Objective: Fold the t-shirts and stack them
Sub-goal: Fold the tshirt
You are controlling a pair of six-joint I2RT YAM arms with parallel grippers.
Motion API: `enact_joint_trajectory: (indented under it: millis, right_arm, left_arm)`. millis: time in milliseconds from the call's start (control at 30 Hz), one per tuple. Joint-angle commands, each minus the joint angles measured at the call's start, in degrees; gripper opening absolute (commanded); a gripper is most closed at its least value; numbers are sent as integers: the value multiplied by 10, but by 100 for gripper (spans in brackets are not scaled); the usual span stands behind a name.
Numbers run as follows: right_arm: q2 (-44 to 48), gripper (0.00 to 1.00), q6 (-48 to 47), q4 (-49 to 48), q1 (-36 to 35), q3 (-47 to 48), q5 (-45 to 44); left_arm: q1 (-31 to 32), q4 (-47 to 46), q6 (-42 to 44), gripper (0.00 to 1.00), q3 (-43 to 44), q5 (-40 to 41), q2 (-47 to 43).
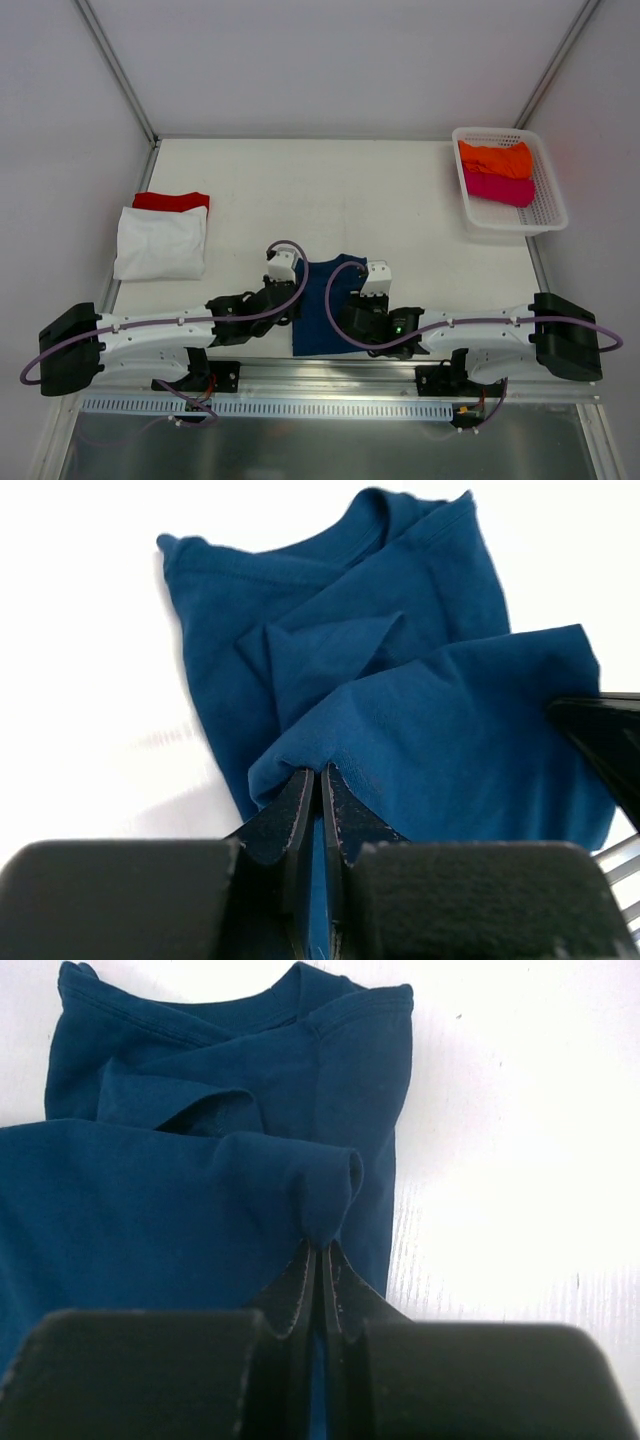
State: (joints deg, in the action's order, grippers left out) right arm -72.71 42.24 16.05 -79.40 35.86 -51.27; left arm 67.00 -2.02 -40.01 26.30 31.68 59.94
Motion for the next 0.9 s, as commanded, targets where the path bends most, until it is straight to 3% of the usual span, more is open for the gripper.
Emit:
enact_joint_trajectory:
  millis: [0,500,867]
  right_arm:
    - [13,0,-24,-7,12,30,-24]
    - [33,1,-73,-8,40,48,-58]
    - [35,0,-132,-64,71,50,-69]
  left_arm:
    - [-9,12,36,2,33,32,-10]
    - [-55,12,60,1,55,51,-1]
    - [-72,-36,86,1,88,85,33]
